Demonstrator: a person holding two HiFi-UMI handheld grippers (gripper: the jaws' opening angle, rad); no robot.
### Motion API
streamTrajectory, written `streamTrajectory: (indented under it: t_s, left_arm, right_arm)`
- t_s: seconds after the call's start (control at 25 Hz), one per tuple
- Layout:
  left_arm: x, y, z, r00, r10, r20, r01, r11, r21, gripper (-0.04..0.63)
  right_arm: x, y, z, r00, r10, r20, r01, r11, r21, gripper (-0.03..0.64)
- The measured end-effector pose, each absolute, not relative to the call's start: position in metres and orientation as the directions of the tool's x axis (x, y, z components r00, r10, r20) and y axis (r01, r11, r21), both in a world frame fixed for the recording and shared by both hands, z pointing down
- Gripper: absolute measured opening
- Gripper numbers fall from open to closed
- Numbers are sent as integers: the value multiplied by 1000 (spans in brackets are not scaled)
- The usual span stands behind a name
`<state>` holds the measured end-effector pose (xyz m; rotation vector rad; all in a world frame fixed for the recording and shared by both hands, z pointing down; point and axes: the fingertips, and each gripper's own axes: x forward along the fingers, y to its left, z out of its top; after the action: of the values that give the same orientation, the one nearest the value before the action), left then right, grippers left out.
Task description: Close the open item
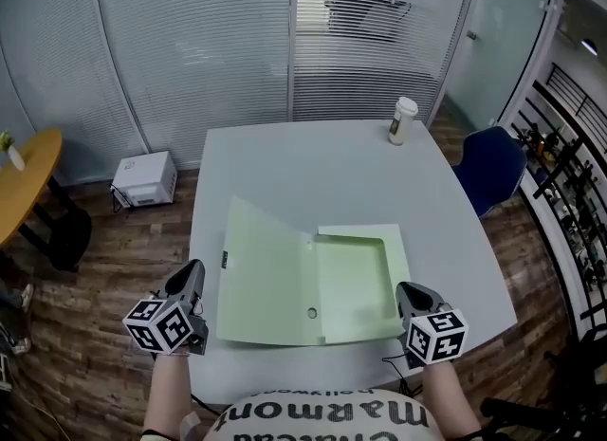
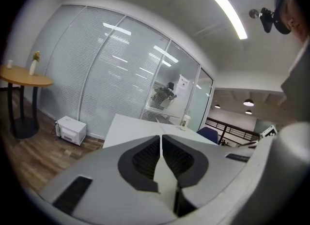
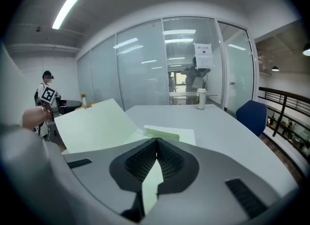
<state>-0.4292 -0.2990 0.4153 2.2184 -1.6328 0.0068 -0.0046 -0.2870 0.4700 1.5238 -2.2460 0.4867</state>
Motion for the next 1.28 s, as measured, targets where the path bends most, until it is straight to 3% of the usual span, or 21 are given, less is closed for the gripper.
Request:
streamTrajectory:
  t_s: [0.44, 0.92, 1.28]
  left_arm:
    - [-414, -338, 440, 321, -880, 350, -941, -253, 227, 9]
    - [-336, -339, 385, 311, -912, 268, -939, -251, 237, 9]
    - [-247, -342, 357, 413, -893, 182, -876, -334, 349, 8]
  right_arm:
    - [38, -274, 478, -301, -799, 520, -947, 314, -66, 1]
    - [102, -297, 469, -372, -786, 494, -922, 373, -102, 1]
    - [143, -311, 468, -425, -769, 477, -902, 406, -148, 1]
